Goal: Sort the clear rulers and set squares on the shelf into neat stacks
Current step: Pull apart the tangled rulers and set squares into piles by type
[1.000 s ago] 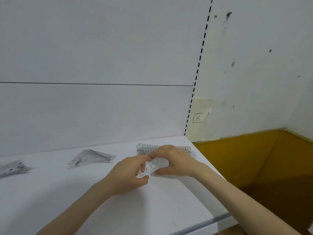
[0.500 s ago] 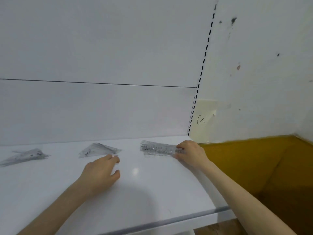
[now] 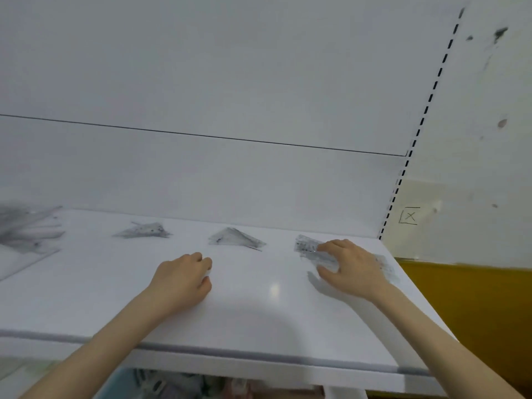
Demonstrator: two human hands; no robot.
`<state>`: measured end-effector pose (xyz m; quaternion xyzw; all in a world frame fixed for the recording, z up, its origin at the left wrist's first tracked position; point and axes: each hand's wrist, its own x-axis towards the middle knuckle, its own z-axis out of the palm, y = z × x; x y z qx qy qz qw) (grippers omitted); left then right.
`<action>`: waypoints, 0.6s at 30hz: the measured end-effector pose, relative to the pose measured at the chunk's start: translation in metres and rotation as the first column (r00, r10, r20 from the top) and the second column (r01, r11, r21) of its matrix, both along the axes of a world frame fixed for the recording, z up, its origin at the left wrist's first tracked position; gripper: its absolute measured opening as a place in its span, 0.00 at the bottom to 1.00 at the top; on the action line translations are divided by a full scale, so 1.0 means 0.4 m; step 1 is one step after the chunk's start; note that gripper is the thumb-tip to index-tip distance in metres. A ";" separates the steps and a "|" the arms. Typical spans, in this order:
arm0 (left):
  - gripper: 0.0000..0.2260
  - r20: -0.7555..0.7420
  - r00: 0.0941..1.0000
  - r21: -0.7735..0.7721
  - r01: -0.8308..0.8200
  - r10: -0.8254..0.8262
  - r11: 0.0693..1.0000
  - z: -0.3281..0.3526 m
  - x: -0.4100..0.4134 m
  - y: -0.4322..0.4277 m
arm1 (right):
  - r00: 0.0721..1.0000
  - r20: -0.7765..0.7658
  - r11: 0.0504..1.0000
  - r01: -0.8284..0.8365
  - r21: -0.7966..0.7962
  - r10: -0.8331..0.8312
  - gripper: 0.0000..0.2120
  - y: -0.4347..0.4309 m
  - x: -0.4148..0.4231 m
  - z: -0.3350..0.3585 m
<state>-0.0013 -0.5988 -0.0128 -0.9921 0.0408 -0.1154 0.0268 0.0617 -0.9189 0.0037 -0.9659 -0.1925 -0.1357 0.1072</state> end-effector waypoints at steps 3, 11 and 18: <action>0.13 0.029 0.998 -0.039 -0.046 0.047 0.998 0.001 -0.063 0.090 | 0.996 -0.034 0.995 -0.082 -0.055 0.080 0.31 0.131 -0.034 0.035; 0.14 0.063 0.979 -0.098 -0.187 0.193 0.978 0.009 -0.247 0.380 | 0.955 -0.003 0.948 -0.296 -0.118 0.298 0.35 0.494 -0.138 0.035; 0.14 0.065 0.980 -0.115 -0.182 0.190 0.977 0.010 -0.368 0.666 | 0.957 -0.051 0.952 -0.291 -0.091 0.287 0.28 0.809 -0.246 0.008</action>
